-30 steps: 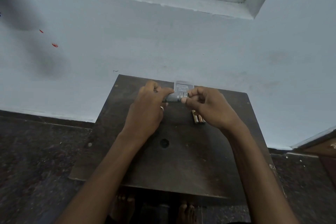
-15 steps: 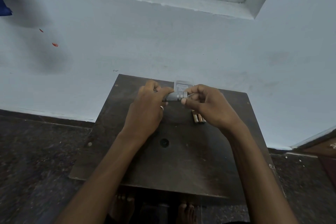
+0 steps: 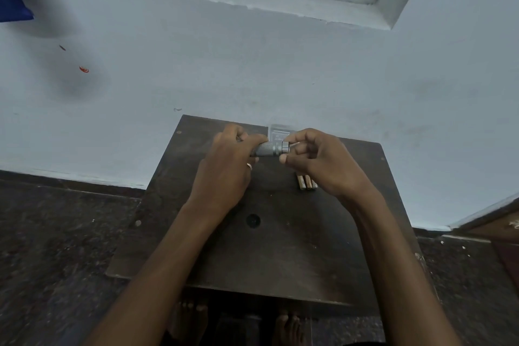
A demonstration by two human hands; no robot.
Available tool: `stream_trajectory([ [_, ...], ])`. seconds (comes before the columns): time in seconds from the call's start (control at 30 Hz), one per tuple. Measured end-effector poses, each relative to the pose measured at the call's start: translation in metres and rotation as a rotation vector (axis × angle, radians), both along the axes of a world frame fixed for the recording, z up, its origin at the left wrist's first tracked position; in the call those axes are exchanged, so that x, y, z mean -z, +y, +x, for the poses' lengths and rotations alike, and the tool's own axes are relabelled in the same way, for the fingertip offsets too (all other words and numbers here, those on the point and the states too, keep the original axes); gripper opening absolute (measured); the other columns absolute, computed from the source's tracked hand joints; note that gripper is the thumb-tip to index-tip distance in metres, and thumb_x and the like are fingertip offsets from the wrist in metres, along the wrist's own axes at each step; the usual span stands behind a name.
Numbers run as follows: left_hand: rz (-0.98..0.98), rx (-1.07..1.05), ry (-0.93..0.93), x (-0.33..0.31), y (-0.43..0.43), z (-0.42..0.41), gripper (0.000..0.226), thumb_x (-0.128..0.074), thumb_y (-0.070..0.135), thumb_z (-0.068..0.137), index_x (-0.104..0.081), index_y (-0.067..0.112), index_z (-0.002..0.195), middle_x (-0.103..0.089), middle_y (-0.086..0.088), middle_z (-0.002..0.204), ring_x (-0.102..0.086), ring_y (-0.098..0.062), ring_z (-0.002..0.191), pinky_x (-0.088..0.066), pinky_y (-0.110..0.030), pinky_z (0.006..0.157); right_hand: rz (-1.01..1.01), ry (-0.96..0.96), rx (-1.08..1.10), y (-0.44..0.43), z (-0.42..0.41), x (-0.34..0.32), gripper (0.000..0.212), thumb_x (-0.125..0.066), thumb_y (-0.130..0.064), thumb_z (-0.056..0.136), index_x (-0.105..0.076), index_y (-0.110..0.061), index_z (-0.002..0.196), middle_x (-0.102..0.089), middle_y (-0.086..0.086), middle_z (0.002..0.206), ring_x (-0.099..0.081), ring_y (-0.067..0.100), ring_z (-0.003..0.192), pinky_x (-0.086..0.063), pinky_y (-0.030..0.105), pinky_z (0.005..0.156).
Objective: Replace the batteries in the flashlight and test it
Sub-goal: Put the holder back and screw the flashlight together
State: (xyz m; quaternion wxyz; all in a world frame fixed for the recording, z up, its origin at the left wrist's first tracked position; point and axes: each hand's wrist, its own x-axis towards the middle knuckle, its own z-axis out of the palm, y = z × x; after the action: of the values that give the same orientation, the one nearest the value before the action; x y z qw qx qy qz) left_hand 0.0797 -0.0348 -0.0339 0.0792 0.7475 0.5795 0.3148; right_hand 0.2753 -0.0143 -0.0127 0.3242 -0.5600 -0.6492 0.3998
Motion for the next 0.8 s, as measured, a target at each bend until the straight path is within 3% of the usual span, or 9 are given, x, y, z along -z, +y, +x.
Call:
stream_trajectory([
  [0.07,-0.004,0.003,0.005,0.0005,0.0002,0.0005,0.048,-0.062,0.004,0.088,-0.059,0.032,0.126,-0.046,-0.001,0.111,-0.047,-0.020,0.100,-0.055,-0.044,0.066,-0.005,-0.003,-0.006,-0.0002,0.0007,0.0003,0.020,-0.080,-0.016,0.085,-0.068,-0.018,0.102,-0.069,0.010,0.080,-0.062,0.014,0.072,-0.059,0.043,0.079],
  [0.17,0.000,0.008,0.007,0.0017,0.0002,0.0007,0.047,-0.063,0.004,0.088,-0.060,0.031,0.126,-0.047,-0.002,0.111,-0.047,-0.020,0.098,-0.055,-0.045,0.065,0.013,-0.079,-0.026,0.0001,0.0013,0.0016,0.017,-0.075,-0.029,0.089,-0.069,-0.013,0.091,-0.070,0.009,0.074,-0.057,0.011,0.064,-0.051,0.036,0.064],
  [0.27,0.013,0.013,0.008,0.0028,0.0009,0.0012,0.047,-0.065,0.004,0.087,-0.060,0.031,0.126,-0.047,-0.002,0.110,-0.047,-0.019,0.097,-0.055,-0.044,0.064,0.037,-0.159,-0.022,0.0002,0.0005,0.0037,0.038,-0.063,-0.045,0.095,-0.070,-0.012,0.079,-0.074,0.008,0.070,-0.065,0.012,0.059,-0.049,0.029,0.062],
  [0.37,0.010,0.016,0.011,0.0038,0.0016,0.0017,0.049,-0.065,0.003,0.086,-0.059,0.031,0.126,-0.046,-0.001,0.109,-0.047,-0.018,0.097,-0.055,-0.045,0.065,0.020,-0.152,-0.007,0.0003,-0.0012,0.0056,0.053,-0.053,-0.054,0.098,-0.071,-0.007,0.078,-0.074,0.004,0.067,-0.073,0.016,0.063,-0.053,0.029,0.062],
  [0.53,0.017,0.018,0.007,0.0041,0.0016,0.0007,0.051,-0.065,0.002,0.085,-0.059,0.032,0.126,-0.045,0.001,0.108,-0.046,-0.018,0.096,-0.055,-0.045,0.065,-0.018,-0.145,0.015,0.0015,-0.0025,0.0075,0.059,-0.051,-0.057,0.098,-0.071,-0.004,0.082,-0.074,-0.002,0.065,-0.073,0.013,0.060,-0.051,0.025,0.059],
  [0.6,0.016,0.011,0.003,0.0040,0.0018,-0.0001,0.048,-0.065,0.005,0.086,-0.059,0.033,0.125,-0.045,0.000,0.109,-0.046,-0.018,0.097,-0.055,-0.045,0.064,0.006,-0.145,0.022,0.0008,-0.0023,0.0067,0.052,-0.055,-0.055,0.096,-0.071,-0.007,0.085,-0.075,0.000,0.069,-0.074,0.014,0.065,-0.053,0.029,0.062],
  [0.7,0.003,0.003,0.004,0.0041,0.0027,-0.0012,0.049,-0.064,0.005,0.086,-0.058,0.036,0.125,-0.044,0.002,0.110,-0.045,-0.018,0.098,-0.055,-0.045,0.064,0.021,-0.064,0.018,0.0014,-0.0006,0.0035,0.020,-0.074,-0.039,0.089,-0.069,-0.020,0.096,-0.075,0.005,0.081,-0.073,0.022,0.079,-0.059,0.042,0.076],
  [0.8,0.008,0.006,0.000,0.0038,0.0028,-0.0017,0.049,-0.064,0.005,0.087,-0.059,0.035,0.125,-0.045,0.002,0.110,-0.046,-0.018,0.098,-0.055,-0.045,0.064,0.005,0.009,-0.011,0.0018,0.0003,0.0018,0.021,-0.080,-0.019,0.084,-0.068,-0.021,0.100,-0.073,0.008,0.082,-0.068,0.019,0.075,-0.059,0.050,0.084],
])
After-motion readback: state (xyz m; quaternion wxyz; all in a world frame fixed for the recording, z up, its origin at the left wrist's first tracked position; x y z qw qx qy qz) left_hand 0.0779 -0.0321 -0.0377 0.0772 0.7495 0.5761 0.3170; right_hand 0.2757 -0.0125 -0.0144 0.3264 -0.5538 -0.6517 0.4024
